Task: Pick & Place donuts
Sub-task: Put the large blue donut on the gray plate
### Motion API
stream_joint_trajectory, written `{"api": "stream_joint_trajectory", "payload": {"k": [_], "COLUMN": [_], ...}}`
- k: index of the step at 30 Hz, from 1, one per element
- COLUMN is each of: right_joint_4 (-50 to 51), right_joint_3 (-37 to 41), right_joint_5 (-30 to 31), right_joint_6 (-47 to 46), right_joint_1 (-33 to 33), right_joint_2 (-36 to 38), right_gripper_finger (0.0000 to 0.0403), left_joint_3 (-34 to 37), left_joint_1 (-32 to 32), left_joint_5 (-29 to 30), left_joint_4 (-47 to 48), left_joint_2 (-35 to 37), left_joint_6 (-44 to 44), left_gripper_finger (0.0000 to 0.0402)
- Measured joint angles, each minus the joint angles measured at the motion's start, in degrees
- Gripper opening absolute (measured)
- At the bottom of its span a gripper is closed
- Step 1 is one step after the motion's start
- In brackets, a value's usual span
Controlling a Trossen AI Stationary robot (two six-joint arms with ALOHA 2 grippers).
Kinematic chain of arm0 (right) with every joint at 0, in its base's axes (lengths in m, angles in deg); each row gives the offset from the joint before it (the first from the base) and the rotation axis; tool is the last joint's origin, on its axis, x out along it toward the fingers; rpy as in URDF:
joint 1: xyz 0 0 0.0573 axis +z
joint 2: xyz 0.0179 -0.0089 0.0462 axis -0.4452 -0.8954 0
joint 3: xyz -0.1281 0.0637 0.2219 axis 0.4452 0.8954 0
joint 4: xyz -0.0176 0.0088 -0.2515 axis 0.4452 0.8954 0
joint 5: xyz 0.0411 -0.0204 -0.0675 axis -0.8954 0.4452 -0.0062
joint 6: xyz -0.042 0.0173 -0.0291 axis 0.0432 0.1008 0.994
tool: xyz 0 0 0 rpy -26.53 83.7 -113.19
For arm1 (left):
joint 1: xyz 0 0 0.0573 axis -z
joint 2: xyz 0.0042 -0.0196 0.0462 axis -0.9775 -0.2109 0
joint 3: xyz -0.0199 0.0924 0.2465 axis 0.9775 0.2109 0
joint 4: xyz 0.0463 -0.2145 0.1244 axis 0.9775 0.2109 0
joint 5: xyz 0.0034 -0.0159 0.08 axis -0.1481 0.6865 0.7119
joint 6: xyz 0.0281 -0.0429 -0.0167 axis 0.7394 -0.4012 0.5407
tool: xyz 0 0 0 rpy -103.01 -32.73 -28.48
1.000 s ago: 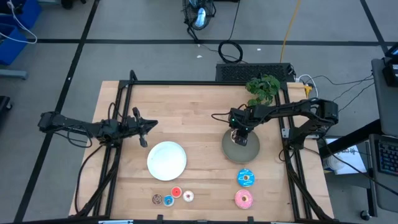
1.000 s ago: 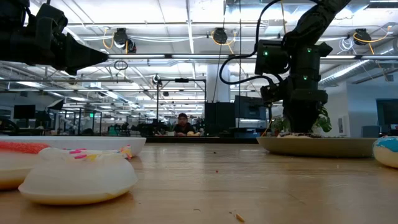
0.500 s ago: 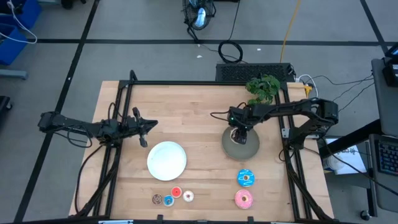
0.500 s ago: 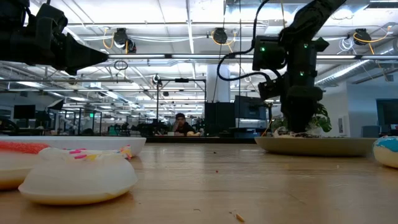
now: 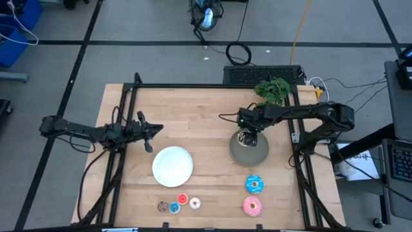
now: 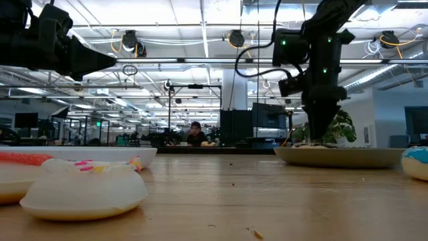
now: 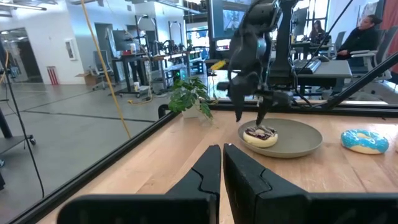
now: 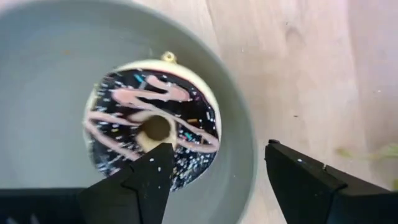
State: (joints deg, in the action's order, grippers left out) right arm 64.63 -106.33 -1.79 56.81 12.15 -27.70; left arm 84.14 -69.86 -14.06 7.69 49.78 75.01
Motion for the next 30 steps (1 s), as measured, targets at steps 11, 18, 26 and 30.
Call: {"api": "stream_joint_trajectory", "payload": {"k": [11, 18, 26, 30], "right_joint_4": [22.16, 25.1, 21.79, 21.51], "right_joint_3": [-11.76, -14.45, -15.39, -15.39], "right_joint_5": [0.24, -0.03, 0.24, 0.24], "right_joint_6": [-14.07, -25.49, -34.92, -38.81], "right_joint_1": [12.22, 30.92, 44.24, 46.17], "right_joint_2": [8.18, 5.38, 5.79, 5.66], "right_gripper_finger": [0.0179, 0.006, 0.0014, 0.0014], "left_joint_3": [0.0, 0.0, 0.0, 0.0], "left_joint_1": [-0.02, 0.0, -0.02, -0.01], "left_joint_5": [0.01, 0.01, 0.01, 0.01], "left_joint_4": [-0.09, -0.04, -0.04, 0.01], "left_joint_2": [0.0, 0.01, 0.01, -0.01], "left_joint_6": [-0.2, -0.29, -0.45, -0.42], "left_gripper_finger": [0.0026, 0.0026, 0.0026, 0.0026]}}
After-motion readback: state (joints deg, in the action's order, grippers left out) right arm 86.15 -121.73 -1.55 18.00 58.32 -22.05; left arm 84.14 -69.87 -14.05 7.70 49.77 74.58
